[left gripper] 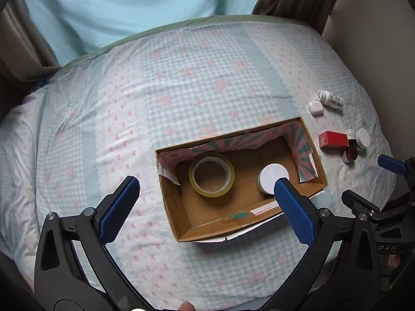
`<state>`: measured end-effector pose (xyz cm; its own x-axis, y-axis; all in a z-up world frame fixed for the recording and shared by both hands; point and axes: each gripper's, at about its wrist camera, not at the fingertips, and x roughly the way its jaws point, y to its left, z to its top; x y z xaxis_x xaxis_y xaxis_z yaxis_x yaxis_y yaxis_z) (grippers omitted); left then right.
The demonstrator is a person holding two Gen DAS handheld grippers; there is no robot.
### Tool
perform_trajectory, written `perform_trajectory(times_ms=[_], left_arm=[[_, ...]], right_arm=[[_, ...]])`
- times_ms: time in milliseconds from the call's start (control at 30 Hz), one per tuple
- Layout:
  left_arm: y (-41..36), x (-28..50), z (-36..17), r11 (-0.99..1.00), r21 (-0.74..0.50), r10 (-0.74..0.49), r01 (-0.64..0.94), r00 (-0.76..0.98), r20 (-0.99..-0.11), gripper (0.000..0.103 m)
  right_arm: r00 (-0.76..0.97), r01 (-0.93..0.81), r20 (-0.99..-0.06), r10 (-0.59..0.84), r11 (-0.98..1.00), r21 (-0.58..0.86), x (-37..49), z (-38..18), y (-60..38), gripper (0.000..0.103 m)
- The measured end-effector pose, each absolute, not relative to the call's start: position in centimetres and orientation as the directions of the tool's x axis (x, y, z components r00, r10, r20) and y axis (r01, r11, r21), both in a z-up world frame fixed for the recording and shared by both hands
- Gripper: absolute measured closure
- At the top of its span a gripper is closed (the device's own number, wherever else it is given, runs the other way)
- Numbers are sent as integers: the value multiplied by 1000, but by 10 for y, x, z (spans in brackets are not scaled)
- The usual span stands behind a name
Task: Organize rigid objects
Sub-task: 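Release the tape roll and white-lidded jar into the box, lift both grippers, then grasp the red box with the left gripper while the right grasps the green jar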
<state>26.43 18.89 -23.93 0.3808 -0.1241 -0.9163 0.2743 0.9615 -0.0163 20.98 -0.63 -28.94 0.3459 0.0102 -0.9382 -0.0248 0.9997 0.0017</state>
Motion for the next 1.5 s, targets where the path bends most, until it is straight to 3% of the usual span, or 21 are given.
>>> perform_trajectory(times_ms=[400,667,800,967,1167,1500], left_arm=[[86,230,-184,877,-30,-254,479,410,-876,0],[-14,219,-187,832,-8,-279,555,405,-871,0],[-68,222,-204,780,-20,-299,625,344,-890,0],[-135,219,-229,669,155,-226,727,397,-889,0],[-193,226,-271,503,175,-210,846,316,-925,0],[-247,235,-372,178,226,-77,958,243,-967,0]], right_arm=[[466,195,-877,-120,980,-30,154,-226,-100,0],[508,190,-830,-230,970,-153,128,-216,-186,0],[513,200,-834,-204,973,-116,121,-213,-237,0],[513,210,-835,-201,972,-105,120,-225,-288,0],[482,175,-862,-157,981,-81,126,-270,-332,0],[434,99,-896,-92,994,-54,164,-354,-366,0]])
